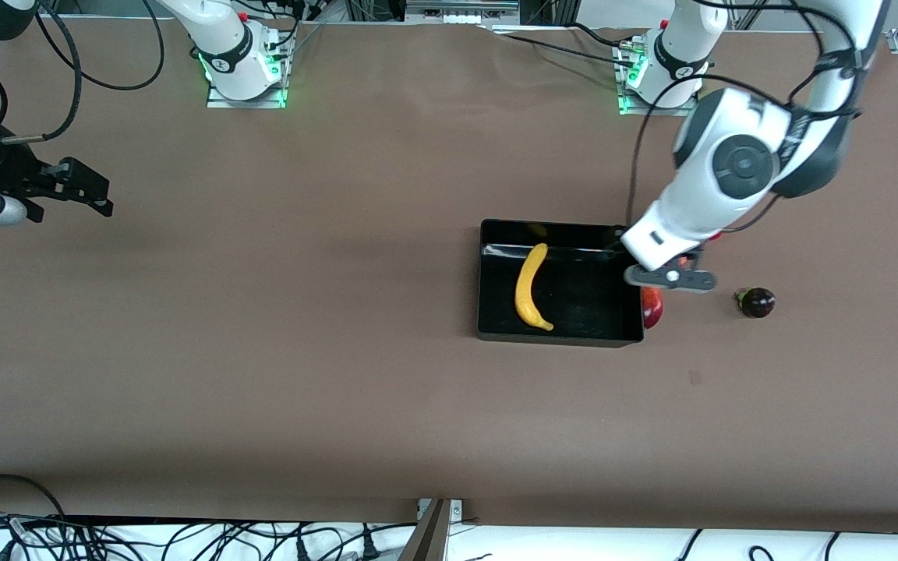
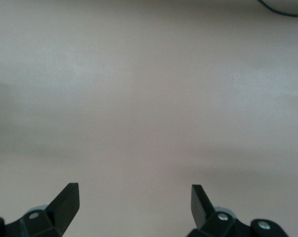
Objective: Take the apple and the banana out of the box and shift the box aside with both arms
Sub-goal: 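Lower the left gripper into the tray and grasp the yellow banana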
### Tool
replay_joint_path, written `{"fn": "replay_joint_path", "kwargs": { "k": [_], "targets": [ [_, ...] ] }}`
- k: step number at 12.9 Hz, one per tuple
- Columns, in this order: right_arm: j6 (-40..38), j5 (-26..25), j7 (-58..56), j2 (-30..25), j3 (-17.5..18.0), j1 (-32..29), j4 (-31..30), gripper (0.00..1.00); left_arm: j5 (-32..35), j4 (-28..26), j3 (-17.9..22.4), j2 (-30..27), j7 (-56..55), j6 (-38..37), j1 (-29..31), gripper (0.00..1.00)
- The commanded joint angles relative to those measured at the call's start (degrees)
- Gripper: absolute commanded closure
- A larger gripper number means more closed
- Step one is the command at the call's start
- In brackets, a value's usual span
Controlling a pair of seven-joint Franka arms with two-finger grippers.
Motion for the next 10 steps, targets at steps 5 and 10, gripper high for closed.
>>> {"fn": "replay_joint_path", "kwargs": {
  "k": [5, 10],
  "targets": [
    [-0.2, 0.2, -0.6, -0.1, 0.1, -0.3, 0.5, 0.0, 2.2, 4.3, -0.5, 21.0, -9.4, 19.3, -8.0, 0.0],
    [-0.2, 0.2, -0.6, -0.1, 0.1, -0.3, 0.5, 0.0, 5.7, 2.6, -0.5, 23.2, -12.7, 22.6, -9.1, 0.61]
  ]
}}
